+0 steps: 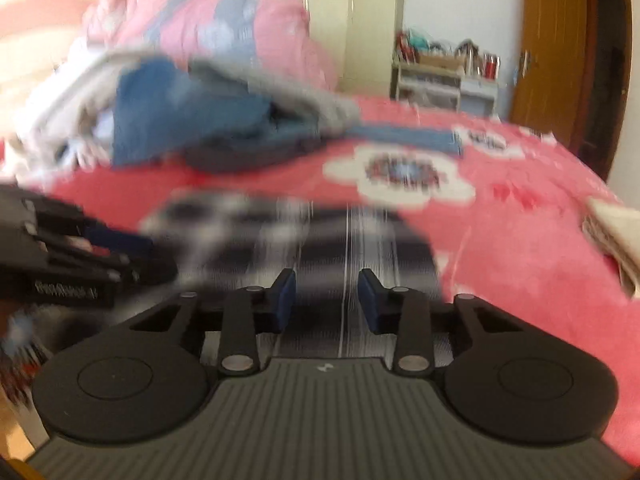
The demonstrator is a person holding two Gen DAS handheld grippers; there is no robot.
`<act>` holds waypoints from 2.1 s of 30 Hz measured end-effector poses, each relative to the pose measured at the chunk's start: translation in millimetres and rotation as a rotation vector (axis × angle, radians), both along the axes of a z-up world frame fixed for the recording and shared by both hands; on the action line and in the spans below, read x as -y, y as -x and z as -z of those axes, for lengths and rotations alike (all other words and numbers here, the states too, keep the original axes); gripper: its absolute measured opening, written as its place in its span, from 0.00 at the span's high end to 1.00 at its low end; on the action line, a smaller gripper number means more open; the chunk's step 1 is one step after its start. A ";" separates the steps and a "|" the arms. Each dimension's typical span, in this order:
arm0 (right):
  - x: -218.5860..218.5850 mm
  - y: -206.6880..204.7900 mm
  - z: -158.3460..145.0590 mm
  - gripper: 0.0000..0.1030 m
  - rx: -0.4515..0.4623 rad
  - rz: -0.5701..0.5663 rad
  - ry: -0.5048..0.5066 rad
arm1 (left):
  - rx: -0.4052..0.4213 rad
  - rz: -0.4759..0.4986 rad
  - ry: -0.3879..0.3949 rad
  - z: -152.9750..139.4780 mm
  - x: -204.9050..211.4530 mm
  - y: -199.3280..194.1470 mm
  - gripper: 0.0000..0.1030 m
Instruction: Fold clothes
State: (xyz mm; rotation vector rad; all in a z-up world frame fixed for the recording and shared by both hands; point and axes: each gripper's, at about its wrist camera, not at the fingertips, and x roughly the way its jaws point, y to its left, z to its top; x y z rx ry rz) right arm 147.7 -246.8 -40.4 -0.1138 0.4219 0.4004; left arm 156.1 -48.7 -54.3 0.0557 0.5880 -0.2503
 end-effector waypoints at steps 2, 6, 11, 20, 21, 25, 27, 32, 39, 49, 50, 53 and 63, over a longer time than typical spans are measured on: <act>0.0 -6.0 -6.0 0.68 0.024 -0.011 0.000 | 0.008 -0.001 -0.001 -1.3 0.2 -10.1 0.63; -3.3 -32.1 15.6 0.68 -0.043 -0.030 0.032 | -0.115 -0.039 0.024 23.8 -6.6 -39.8 0.64; -0.4 -44.3 11.6 0.70 -0.086 -0.063 0.051 | -0.069 -0.015 0.043 5.4 -16.5 -38.2 0.64; -5.9 -145.2 19.0 0.70 -0.245 -0.097 -0.002 | -0.186 -0.098 0.069 14.2 -21.4 -93.2 0.62; -6.4 -151.5 30.2 0.70 -0.276 -0.099 0.005 | -0.183 -0.099 0.057 14.0 -19.1 -92.3 0.62; -2.8 -154.2 11.2 0.69 -0.273 -0.077 -0.019 | -0.173 -0.102 0.008 13.4 -9.9 -88.4 0.60; -9.6 -156.2 1.4 0.69 -0.250 -0.098 -0.026 | -0.175 -0.109 0.002 13.1 -8.0 -88.7 0.60; -33.8 -185.5 30.2 0.70 -0.348 -0.094 0.067 | -0.191 -0.119 -0.015 7.9 -6.9 -91.0 0.60; -9.3 -112.5 -24.0 0.69 -0.155 -0.048 0.009 | -0.113 -0.120 -0.069 -19.8 1.6 -57.6 0.60; 9.5 -44.7 14.1 0.67 -0.173 0.022 0.056 | -0.202 -0.050 -0.118 9.1 37.5 -17.0 0.61; 9.4 -45.0 8.7 0.67 -0.176 0.041 0.041 | -0.209 -0.056 -0.118 8.0 37.9 -18.2 0.61; 9.4 -22.9 -10.4 0.67 -0.105 0.036 0.014 | -0.220 -0.068 -0.113 8.6 38.0 -19.8 0.61; 10.9 15.8 8.4 0.63 -0.076 0.022 0.051 | -0.191 -0.087 -0.171 11.1 46.1 -14.1 0.59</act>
